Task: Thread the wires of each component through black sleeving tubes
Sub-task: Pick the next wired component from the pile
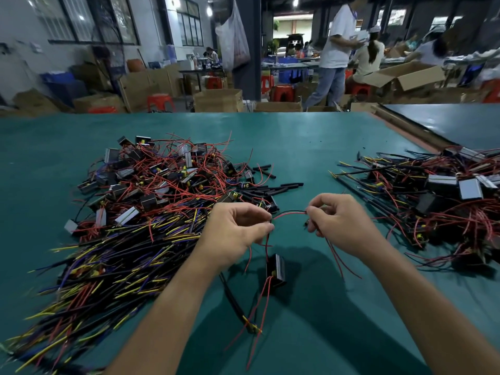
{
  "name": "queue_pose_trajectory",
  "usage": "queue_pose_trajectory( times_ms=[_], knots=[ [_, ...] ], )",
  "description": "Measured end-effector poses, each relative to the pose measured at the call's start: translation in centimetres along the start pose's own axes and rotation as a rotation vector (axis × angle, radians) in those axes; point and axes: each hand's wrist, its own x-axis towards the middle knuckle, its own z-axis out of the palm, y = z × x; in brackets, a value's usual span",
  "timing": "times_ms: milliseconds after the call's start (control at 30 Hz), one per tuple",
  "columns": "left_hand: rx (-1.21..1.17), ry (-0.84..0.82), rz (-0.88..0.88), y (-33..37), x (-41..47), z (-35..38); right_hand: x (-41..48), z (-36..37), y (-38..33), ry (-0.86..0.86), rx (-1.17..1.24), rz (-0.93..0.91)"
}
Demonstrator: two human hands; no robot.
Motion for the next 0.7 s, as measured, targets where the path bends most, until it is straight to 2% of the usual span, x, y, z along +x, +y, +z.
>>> queue_pose_trajectory(
  times_ms=[133,233,333,467,700],
  knots=[
    [-0.065,-0.006,-0.043,-0.2,0.1,-0.3,-0.5,0.0,0.1,-0.046,-0.287,-0.050],
    [-0.041,-0.025,-0.050,-0.5,0.1,-0.1,-0.9,0.2,-0.4,-0.039,-0.140,-0.170],
    [-0.045,-0.035,-0.049,-0.6,0.1,-0.1,-1.1,0.5,-0.6,-0.125,-0.005,-0.284],
    [-0.051,-0.031,-0.044,-0.3,0.0,0.1,-1.1,1.1,-0.1,-0.180,-0.024,-0.344],
    [-0.050,-0.036,-0.051,0.1,-0.1,0.5,-1.2,1.7,-0.1,-0.155,-0.003,-0.346]
  ],
)
